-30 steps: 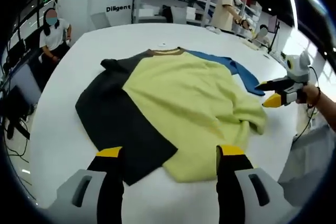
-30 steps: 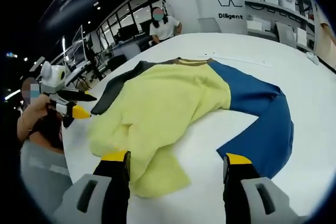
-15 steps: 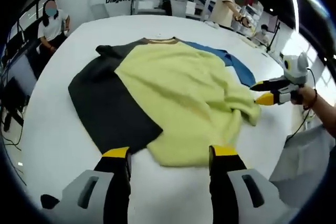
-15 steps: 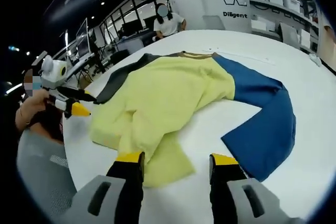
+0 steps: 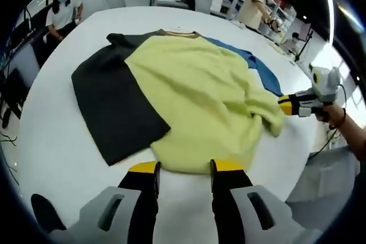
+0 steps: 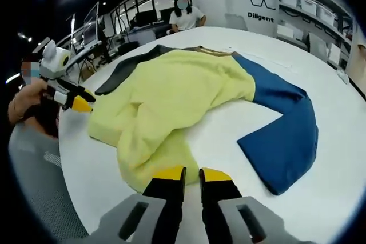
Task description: Fold the garment on the visible template until the final outline fits inside the template.
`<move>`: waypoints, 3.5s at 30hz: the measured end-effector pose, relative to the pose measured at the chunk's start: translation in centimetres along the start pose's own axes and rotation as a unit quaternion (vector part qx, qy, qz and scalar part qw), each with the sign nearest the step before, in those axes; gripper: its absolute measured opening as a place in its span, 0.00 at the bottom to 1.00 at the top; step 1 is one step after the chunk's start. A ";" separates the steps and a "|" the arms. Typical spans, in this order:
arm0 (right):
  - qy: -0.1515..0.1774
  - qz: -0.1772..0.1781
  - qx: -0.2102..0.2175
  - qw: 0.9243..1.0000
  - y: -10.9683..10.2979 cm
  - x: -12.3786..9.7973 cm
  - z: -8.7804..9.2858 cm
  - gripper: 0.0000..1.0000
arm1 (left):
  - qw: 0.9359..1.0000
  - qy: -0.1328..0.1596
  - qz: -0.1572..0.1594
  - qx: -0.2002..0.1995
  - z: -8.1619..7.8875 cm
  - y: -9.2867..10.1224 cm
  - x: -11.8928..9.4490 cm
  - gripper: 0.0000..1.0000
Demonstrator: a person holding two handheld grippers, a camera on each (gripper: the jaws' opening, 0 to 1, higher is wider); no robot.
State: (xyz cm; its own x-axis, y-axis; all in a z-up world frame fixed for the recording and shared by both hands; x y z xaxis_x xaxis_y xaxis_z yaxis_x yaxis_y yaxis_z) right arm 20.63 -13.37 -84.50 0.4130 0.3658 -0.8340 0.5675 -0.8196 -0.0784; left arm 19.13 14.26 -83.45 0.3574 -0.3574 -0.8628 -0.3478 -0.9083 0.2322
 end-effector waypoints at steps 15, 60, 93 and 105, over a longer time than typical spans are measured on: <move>-0.005 -0.003 0.018 1.000 0.0 -0.9 -0.3 0.00 | 1.000 0.002 -0.006 0.017 -0.7 -0.3 -0.2 0.01; -0.084 0.132 0.201 0.967 -2.6 -6.6 7.2 0.00 | 0.999 -0.042 -0.005 -0.003 1.8 -2.8 -3.5 0.01; -0.050 0.126 0.173 0.976 -2.8 -6.3 6.0 0.22 | 0.998 -0.031 0.048 0.032 -3.1 1.5 -3.2 0.00; -0.049 0.124 0.179 0.975 -2.6 -6.5 6.3 0.22 | 0.995 -0.042 0.069 0.059 -4.8 3.5 -0.4 0.00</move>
State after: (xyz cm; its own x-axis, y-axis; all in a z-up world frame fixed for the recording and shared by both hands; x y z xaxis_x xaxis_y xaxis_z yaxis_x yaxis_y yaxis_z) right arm 12.00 -16.39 -82.36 0.4261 0.1068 -0.8983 0.1669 -0.9852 -0.0380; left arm 21.94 10.15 -80.11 0.2276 -0.4532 -0.8619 -0.4902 -0.8181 0.3007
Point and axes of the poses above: the point that each gripper's makers call its tool centre point, and the gripper's own axes: x roughly forward along the fingers, y roughly to its right, z roughly out of its underside, the point moved 3 cm from there along -x, roughly backward along the fingers, and after that the axes turned 9 degrees about -y, right-handed, at the moved point
